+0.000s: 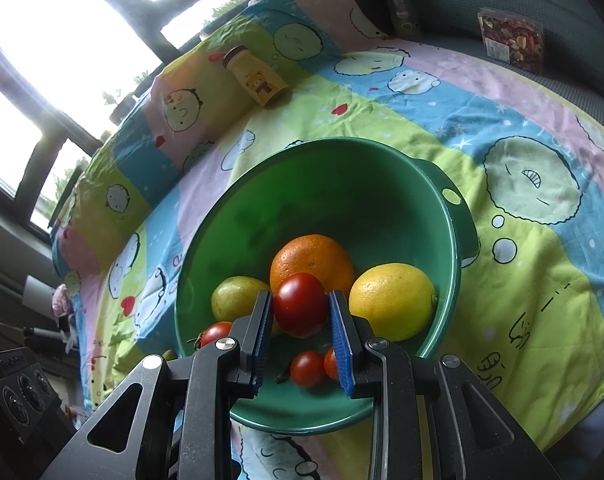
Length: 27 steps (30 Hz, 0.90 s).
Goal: Organize fruits
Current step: 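Lower the tomatoes into the basin and open both grippers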
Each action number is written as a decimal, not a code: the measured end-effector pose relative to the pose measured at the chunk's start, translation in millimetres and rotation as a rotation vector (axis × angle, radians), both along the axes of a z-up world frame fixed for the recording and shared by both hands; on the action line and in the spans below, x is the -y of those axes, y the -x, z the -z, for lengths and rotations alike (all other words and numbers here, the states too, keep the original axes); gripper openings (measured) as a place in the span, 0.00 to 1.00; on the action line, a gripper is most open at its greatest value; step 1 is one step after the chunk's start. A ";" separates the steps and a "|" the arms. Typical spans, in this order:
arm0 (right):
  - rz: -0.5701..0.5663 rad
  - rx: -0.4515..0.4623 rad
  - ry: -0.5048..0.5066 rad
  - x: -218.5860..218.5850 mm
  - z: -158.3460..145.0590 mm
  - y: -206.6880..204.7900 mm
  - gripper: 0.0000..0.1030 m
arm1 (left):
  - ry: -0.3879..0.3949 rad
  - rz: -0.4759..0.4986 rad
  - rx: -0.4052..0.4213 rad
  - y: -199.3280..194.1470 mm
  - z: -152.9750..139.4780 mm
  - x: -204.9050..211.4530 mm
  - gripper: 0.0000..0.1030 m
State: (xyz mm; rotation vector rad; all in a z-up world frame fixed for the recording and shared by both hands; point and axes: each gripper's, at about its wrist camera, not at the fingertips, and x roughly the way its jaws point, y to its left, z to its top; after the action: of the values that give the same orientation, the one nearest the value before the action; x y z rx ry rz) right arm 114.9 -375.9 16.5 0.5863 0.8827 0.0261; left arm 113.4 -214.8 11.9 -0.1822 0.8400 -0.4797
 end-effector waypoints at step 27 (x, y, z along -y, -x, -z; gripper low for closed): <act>-0.104 0.115 -0.006 -32.2 -29.2 11.1 0.58 | -0.043 -0.227 0.046 34.3 -29.1 -73.9 0.70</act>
State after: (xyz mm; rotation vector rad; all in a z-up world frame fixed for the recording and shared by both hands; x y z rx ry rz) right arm 103.8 -343.6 45.7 0.5384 0.8007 0.1550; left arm 79.1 -140.8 41.0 -0.2237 0.7736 -0.2521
